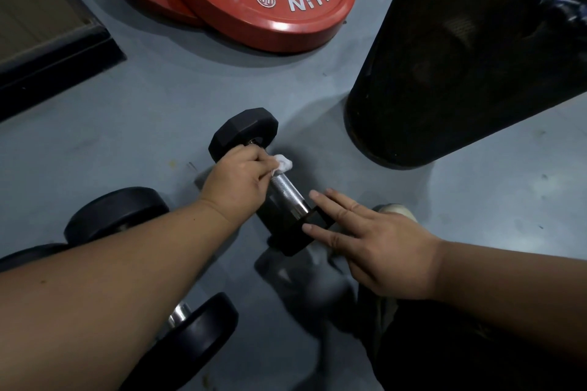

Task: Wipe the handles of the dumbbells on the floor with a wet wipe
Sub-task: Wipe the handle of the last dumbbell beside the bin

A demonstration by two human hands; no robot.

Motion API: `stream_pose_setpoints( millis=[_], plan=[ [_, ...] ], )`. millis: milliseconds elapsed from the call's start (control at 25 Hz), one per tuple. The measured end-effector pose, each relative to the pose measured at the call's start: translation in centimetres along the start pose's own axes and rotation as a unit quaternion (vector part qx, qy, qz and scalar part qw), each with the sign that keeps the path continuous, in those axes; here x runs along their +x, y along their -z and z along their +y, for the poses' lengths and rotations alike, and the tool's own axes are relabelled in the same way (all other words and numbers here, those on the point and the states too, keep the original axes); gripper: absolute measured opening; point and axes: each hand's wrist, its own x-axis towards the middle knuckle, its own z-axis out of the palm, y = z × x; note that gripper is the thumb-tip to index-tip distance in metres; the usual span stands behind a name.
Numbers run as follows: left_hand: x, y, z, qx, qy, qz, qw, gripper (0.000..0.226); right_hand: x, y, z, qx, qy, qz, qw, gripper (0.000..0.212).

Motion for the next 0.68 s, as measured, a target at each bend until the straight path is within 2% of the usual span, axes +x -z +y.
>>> stream_pose_setpoints(
  millis=[200,360,560,680],
  plan=[
    [-1.9,-1.4,2.6,-0.054,-0.129,-0.105,0.985,0.018,-0.1,-0.1,0.1,-0.001,0.003,-0.009,1.0,0.074],
    [-1.8,-1.6,2.5,-0.045,-0.143,-0.123,0.981,0.014,0.0,0.0,0.0,0.0,0.0,-0.015,1.0,0.074],
    [0.1,-0.5,1.1,-0.001,-0.045,-0.059,0.997,0.019,0.1,0.1,-0.1,0.001,-0.006,-0.012,1.0,0.071],
    [1.2,0.5,-0.4,0.038,0.03,-0.049,0.998,0.012,0.1,0.3,0.0,0.003,-0.005,-0.008,1.0,0.07]
  ],
)
